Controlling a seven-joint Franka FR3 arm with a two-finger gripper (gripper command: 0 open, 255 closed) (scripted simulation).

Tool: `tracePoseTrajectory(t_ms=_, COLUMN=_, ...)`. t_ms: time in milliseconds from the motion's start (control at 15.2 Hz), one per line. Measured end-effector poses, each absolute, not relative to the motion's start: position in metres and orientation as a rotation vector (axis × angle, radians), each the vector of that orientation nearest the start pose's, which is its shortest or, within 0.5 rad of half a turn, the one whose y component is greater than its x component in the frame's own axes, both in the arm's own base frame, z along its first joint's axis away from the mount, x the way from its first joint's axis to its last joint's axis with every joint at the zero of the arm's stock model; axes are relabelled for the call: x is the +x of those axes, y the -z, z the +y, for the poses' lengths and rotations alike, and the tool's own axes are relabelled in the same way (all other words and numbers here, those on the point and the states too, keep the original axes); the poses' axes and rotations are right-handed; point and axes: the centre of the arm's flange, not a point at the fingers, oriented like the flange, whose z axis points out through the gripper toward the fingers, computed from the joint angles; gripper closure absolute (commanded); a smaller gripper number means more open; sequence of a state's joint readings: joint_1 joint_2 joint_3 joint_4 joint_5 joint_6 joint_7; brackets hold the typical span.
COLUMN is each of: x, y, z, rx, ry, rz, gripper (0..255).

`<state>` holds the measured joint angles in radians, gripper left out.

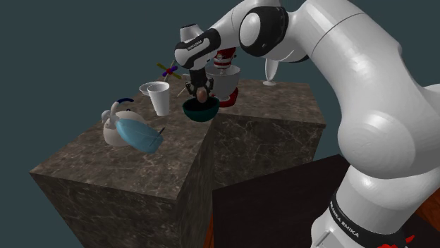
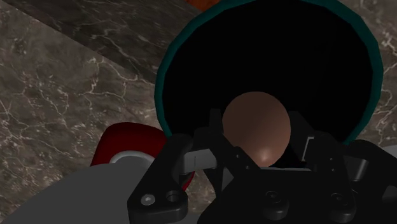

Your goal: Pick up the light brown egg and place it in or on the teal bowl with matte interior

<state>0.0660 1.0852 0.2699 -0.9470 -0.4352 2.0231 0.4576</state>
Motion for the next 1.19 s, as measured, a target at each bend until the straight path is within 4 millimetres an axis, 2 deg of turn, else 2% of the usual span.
tracePoseTrajectory(t_ms=264, x=0.774, y=-0.216, z=0.155, rx=-3.274, ry=0.126, rz=0.126, gripper=255)
tracePoseTrajectory(t_ms=330, x=0.774, y=-0.216, z=0.155, rx=-3.274, ry=0.126, rz=0.126, gripper=0)
tracePoseTrajectory(t_ms=726, x=0.774, y=-0.217, z=0.155, rx=-3.274, ry=0.126, rz=0.126, gripper=0)
tracePoseTrajectory(t_ms=990, x=0.773, y=-0.254, z=0.162, rx=-3.273, ry=0.128, rz=0.126, gripper=0)
tracePoseTrajectory(t_ms=1188, x=0.771, y=-0.265, z=0.162, rx=-3.273, ry=0.128, rz=0.126, gripper=0)
